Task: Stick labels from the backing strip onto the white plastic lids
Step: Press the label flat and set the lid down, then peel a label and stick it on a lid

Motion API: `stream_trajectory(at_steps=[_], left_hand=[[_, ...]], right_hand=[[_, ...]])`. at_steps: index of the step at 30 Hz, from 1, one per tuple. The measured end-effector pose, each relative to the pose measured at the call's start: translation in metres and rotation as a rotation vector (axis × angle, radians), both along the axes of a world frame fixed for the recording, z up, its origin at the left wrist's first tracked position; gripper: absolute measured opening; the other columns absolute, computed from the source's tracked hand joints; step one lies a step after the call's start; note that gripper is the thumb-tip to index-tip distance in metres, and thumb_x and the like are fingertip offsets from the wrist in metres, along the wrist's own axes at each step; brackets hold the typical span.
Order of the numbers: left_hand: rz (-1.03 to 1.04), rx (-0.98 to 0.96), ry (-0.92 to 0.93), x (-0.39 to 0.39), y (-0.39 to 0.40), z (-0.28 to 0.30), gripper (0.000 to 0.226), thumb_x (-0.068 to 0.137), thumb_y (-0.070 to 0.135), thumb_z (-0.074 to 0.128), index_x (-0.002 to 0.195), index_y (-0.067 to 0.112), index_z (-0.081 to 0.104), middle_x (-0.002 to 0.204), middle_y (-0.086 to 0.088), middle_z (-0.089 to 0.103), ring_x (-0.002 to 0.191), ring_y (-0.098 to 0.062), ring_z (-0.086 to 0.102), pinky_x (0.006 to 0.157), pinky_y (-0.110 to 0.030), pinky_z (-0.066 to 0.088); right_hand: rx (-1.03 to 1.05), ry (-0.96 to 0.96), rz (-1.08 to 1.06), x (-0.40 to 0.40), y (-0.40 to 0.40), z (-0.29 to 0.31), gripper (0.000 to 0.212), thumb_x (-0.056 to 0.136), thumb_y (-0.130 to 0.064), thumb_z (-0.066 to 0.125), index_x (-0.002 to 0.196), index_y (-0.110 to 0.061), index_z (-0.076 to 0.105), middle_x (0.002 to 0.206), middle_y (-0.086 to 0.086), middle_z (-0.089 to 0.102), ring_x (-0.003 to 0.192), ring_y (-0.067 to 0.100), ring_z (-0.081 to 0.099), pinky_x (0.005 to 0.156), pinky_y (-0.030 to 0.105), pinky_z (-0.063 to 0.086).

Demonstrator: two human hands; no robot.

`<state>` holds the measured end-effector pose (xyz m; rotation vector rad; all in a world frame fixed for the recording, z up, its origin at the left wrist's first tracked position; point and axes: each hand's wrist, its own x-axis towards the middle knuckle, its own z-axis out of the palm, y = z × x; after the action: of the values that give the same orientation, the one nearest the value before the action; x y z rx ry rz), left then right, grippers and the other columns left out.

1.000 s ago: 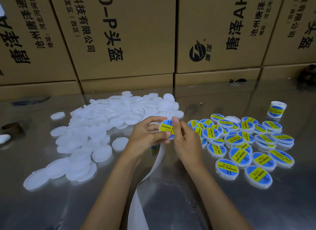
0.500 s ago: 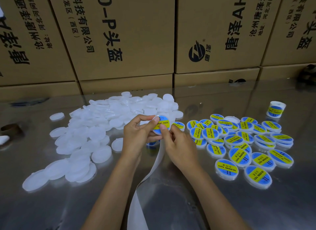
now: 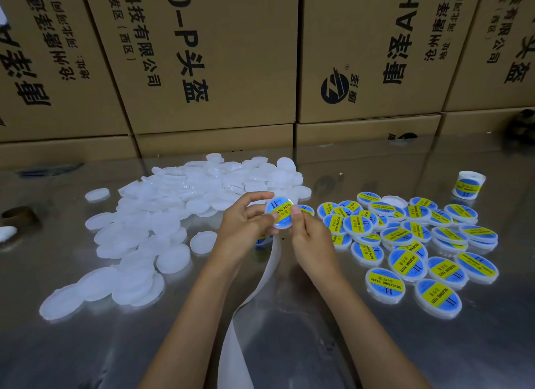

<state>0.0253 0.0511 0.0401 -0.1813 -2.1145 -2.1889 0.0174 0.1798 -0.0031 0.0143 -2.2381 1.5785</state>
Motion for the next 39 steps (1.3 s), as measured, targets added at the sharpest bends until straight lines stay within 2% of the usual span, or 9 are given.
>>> stream_trajectory(at_steps=[5,10,14,18,23,27,30,35,39], left_hand=[[0.061,0.005,0.009,-0.002,0.002,-0.003,0.039,0.089,0.002,0.072,0.121,0.022,0.062,0.093,0.002,0.075,0.071,-0.008,0.069,0.067,-0.023,0.056],[0.242,-0.078,-0.006,-0.009,0.001,-0.011,0.024,0.094,0.004,0.058,0.106,0.022,0.067,0.094,0.0,0.074,0.068,-0.003,0.069,0.059,-0.015,0.055],[0.366,-0.052,-0.031,-0.015,-0.003,-0.015,0.027,0.095,-0.001,0.05,0.1,0.018,0.069,0.09,0.002,0.073,0.062,-0.003,0.068,0.054,-0.016,0.054],[0.392,-0.051,-0.051,-0.019,-0.008,-0.015,0.027,0.096,0.0,0.052,0.095,0.02,0.069,0.082,0.009,0.072,0.059,-0.002,0.068,0.058,-0.018,0.053],[0.433,-0.081,-0.062,-0.018,-0.015,-0.015,0.035,0.09,-0.008,0.049,0.094,0.021,0.069,0.09,-0.001,0.073,0.081,-0.022,0.069,0.074,-0.035,0.059],[0.615,-0.775,-0.002,-0.014,-0.043,-0.013,0.037,0.089,-0.002,0.05,0.114,0.02,0.065,0.114,-0.006,0.068,0.108,-0.032,0.06,0.086,-0.04,0.05],[0.51,-1.19,-0.159,-0.014,-0.061,-0.015,0.036,0.094,0.01,0.053,0.13,0.011,0.057,0.131,-0.014,0.058,0.123,-0.034,0.049,0.094,-0.041,0.043],[0.315,-1.384,-0.324,-0.018,-0.067,-0.021,0.052,0.103,0.05,0.039,0.137,0.013,0.055,0.146,-0.011,0.049,0.136,-0.03,0.04,0.108,-0.038,0.036],[0.314,-1.395,-0.297,-0.022,-0.066,-0.026,0.057,0.094,0.057,0.056,0.13,0.012,0.058,0.138,-0.011,0.056,0.128,-0.03,0.049,0.103,-0.036,0.042]], right_hand=[[-0.204,-0.076,-0.022,-0.002,0.003,0.003,0.047,0.106,-0.037,0.039,0.064,-0.021,0.054,0.053,-0.011,0.054,0.055,0.002,0.049,0.057,0.019,0.037],[-0.639,-0.177,-0.219,-0.007,0.022,0.008,0.041,0.107,-0.03,0.034,0.078,-0.014,0.056,0.055,-0.001,0.048,0.045,0.012,0.037,0.039,0.019,0.03],[-0.985,-0.224,-0.295,-0.01,0.042,0.009,0.035,0.107,-0.028,0.033,0.086,-0.013,0.057,0.06,0.002,0.051,0.036,0.008,0.039,0.038,0.017,0.03],[-1.136,-0.215,-0.32,-0.012,0.048,0.009,0.032,0.104,-0.023,0.035,0.087,-0.01,0.059,0.062,0.004,0.052,0.03,0.007,0.038,0.035,0.014,0.032],[-1.012,-0.222,-0.277,-0.01,0.043,0.012,0.021,0.097,-0.013,0.042,0.087,-0.012,0.061,0.06,0.004,0.054,0.035,0.009,0.039,0.039,0.018,0.032],[-0.804,-0.206,-0.229,-0.006,0.034,0.014,0.021,0.094,-0.009,0.045,0.081,-0.012,0.062,0.057,0.003,0.054,0.038,0.011,0.038,0.037,0.019,0.032],[-0.658,-0.186,-0.193,-0.004,0.026,0.013,0.023,0.094,-0.01,0.042,0.084,-0.01,0.063,0.055,0.001,0.055,0.041,0.014,0.039,0.038,0.022,0.033],[-0.501,-0.139,-0.172,-0.004,0.02,0.01,0.024,0.096,-0.011,0.041,0.083,-0.014,0.062,0.056,0.0,0.057,0.049,0.011,0.046,0.05,0.026,0.036],[-0.196,-0.097,-0.13,-0.004,0.012,0.004,0.013,0.096,-0.013,0.049,0.089,-0.012,0.06,0.075,0.006,0.065,0.071,0.018,0.06,0.065,0.031,0.045]])
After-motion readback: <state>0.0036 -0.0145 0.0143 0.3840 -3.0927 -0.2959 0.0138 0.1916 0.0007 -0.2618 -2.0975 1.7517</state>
